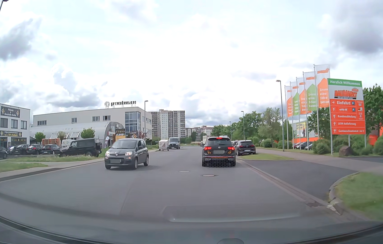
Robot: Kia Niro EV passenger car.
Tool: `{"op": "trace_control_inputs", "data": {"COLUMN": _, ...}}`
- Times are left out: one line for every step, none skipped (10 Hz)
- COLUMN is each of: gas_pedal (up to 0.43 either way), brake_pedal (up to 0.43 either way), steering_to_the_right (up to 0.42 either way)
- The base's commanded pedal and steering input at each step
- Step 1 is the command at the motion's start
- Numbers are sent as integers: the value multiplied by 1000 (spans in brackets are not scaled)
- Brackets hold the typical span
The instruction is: Follow the waypoints while adhering to traffic rules and regulations
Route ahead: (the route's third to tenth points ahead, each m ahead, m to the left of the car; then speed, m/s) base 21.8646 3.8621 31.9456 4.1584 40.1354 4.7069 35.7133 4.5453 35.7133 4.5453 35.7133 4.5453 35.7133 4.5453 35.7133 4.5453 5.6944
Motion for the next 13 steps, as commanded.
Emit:
{"op": "trace_control_inputs", "data": {"gas_pedal": 0, "brake_pedal": 0, "steering_to_the_right": -2}}
{"op": "trace_control_inputs", "data": {"gas_pedal": 0, "brake_pedal": 0, "steering_to_the_right": -2}}
{"op": "trace_control_inputs", "data": {"gas_pedal": 0, "brake_pedal": 0, "steering_to_the_right": -2}}
{"op": "trace_control_inputs", "data": {"gas_pedal": 0, "brake_pedal": 0, "steering_to_the_right": -3}}
{"op": "trace_control_inputs", "data": {"gas_pedal": 0, "brake_pedal": 6, "steering_to_the_right": -3}}
{"op": "trace_control_inputs", "data": {"gas_pedal": 0, "brake_pedal": 18, "steering_to_the_right": -3}}
{"op": "trace_control_inputs", "data": {"gas_pedal": 0, "brake_pedal": 30, "steering_to_the_right": -3}}
{"op": "trace_control_inputs", "data": {"gas_pedal": 0, "brake_pedal": 37, "steering_to_the_right": -3}}
{"op": "trace_control_inputs", "data": {"gas_pedal": 0, "brake_pedal": 67, "steering_to_the_right": -2}}
{"op": "trace_control_inputs", "data": {"gas_pedal": 0, "brake_pedal": 110, "steering_to_the_right": -3}}
{"op": "trace_control_inputs", "data": {"gas_pedal": 0, "brake_pedal": 128, "steering_to_the_right": -3}}
{"op": "trace_control_inputs", "data": {"gas_pedal": 0, "brake_pedal": 152, "steering_to_the_right": -3}}
{"op": "trace_control_inputs", "data": {"gas_pedal": 0, "brake_pedal": 159, "steering_to_the_right": -3}}
